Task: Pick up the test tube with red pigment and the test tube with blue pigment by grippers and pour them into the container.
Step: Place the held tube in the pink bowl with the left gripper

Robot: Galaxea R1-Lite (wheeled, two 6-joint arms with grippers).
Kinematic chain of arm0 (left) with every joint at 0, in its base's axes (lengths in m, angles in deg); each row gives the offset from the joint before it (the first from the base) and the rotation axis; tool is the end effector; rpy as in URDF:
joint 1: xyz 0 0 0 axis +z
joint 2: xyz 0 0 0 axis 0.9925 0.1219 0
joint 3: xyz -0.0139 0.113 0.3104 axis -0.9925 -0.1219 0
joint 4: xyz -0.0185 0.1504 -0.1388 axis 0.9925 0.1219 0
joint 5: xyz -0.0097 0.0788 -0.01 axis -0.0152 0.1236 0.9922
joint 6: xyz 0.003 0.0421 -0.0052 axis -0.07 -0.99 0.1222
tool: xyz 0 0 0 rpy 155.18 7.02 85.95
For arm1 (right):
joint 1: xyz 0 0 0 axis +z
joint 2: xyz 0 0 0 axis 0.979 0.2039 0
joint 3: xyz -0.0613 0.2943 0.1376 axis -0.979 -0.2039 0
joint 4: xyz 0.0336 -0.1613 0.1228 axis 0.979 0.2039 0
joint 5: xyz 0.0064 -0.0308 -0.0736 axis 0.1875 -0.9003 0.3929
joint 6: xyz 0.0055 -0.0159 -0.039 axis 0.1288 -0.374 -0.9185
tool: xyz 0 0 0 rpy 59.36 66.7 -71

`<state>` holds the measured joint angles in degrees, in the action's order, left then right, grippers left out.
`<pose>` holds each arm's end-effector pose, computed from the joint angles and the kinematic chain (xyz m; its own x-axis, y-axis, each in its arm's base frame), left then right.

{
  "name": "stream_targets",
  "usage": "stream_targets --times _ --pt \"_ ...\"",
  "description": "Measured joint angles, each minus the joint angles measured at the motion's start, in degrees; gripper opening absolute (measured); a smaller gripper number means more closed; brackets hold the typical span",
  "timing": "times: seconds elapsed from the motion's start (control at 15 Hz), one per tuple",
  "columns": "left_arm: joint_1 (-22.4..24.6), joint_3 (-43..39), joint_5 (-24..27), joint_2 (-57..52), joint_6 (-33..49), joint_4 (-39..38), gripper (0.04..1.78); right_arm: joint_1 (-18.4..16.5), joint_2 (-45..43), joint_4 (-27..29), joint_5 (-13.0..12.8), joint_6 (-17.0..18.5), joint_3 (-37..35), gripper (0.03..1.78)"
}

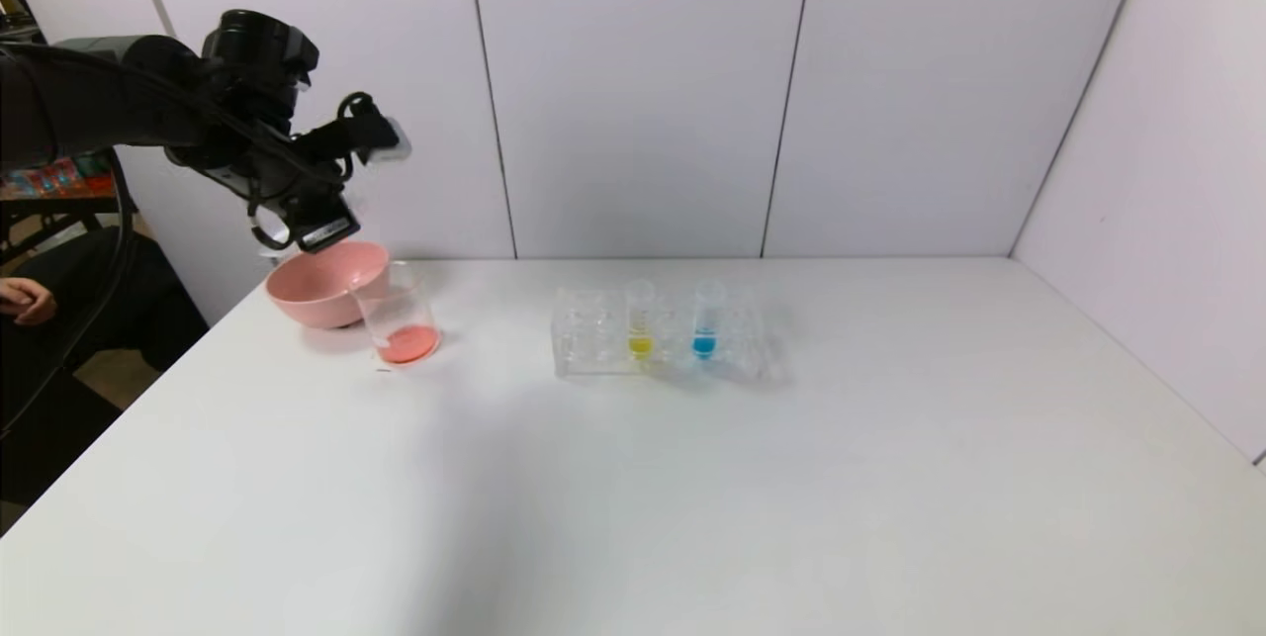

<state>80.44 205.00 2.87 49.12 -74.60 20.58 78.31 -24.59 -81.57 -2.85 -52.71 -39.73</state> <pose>0.4519 -0.0142 0.2796 0.7905 0.1056 -0.6033 0.4318 0.6024 0.6713 -0.0170 0.0000 0.0746 1.0000 0.0014 -0.0076 -0.0014 1.0000 0.0000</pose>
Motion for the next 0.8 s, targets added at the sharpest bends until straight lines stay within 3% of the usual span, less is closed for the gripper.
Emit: stream_targets --times 0.27,0.6,0.8 --pt "0.78 -0.02 0.68 -1.39 17.01 -9.2 0.46 0.0 0.0 0.0 0.0 0.0 0.0 1.77" --pt "1.62 -0.4 0.55 -2.9 38.39 -10.34 0.46 0.0 0.0 0.0 0.0 0.0 0.0 1.77" --pt "2.1 -1.23 0.85 -3.91 41.7 -13.75 0.46 0.0 0.0 0.0 0.0 0.0 0.0 1.77"
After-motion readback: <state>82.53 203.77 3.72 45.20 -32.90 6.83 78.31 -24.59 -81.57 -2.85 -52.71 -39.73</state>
